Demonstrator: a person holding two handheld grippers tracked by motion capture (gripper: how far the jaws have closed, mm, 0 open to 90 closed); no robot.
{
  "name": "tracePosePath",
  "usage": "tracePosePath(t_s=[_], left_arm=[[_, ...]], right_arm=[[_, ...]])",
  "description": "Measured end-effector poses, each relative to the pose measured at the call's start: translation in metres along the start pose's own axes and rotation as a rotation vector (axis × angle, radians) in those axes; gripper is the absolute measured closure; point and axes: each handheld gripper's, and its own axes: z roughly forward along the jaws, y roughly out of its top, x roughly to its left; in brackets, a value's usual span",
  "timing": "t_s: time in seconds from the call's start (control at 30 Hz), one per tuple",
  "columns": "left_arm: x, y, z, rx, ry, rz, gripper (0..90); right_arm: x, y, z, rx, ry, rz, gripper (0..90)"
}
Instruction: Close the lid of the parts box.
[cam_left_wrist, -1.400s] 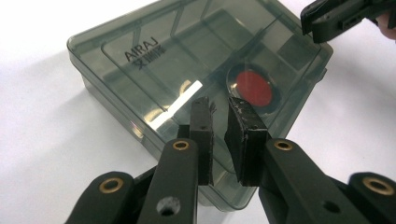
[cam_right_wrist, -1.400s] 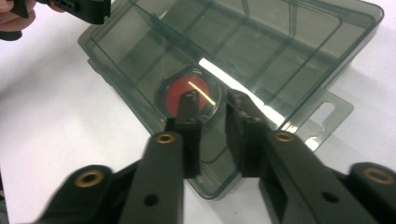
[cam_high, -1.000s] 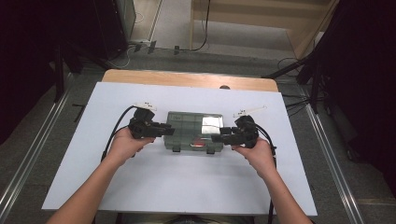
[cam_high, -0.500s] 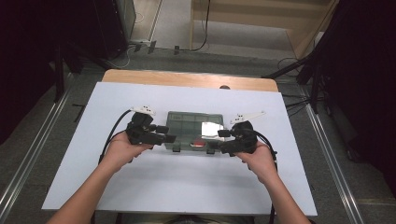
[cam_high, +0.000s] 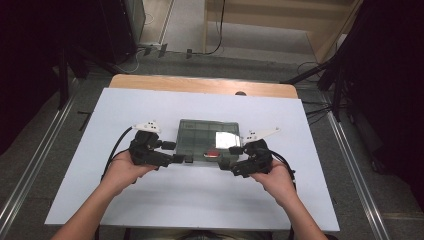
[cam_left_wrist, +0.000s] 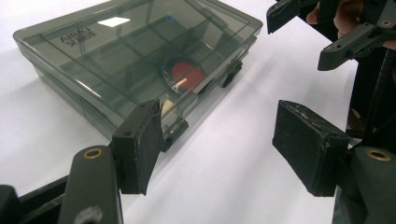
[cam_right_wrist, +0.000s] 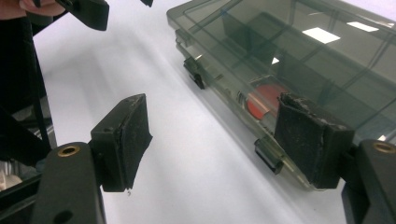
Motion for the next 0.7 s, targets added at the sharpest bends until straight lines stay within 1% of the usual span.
tracePosePath(t_s=[0.03, 0.1, 0.27, 0.4, 0.47, 0.6, 0.7], left_arm=[[-0.001, -0.001, 0.0, -0.005, 0.005, 0.001, 32.2], [-0.001, -0.004, -0.001, 0.001, 0.003, 0.005, 28.1], [-0.003, -0.01, -0.001, -0.005, 0.025, 0.003, 28.1], [-0.005, -0.015, -0.002, 0.005, 0.038, 0.024, 28.1], [-0.006, -0.018, -0.002, 0.004, 0.043, 0.036, 28.1], [-0.007, -0.023, -0.001, 0.007, 0.046, 0.041, 28.1], [-0.008, -0.027, -0.001, 0.003, 0.045, 0.046, 28.1]], right_arm=[[0.001, -0.001, 0.001, 0.002, 0.0, -0.005, 27.8], [0.003, -0.001, 0.002, 0.003, -0.002, -0.01, 27.8], [0.008, -0.004, 0.004, 0.004, 0.012, -0.019, 27.7], [0.009, -0.007, 0.005, 0.005, 0.014, -0.03, 27.7], [0.009, -0.009, 0.006, 0.006, 0.021, -0.025, 27.7], [0.009, -0.012, 0.008, 0.014, 0.023, -0.023, 27.7], [0.009, -0.012, 0.01, 0.008, 0.021, -0.029, 27.7]])
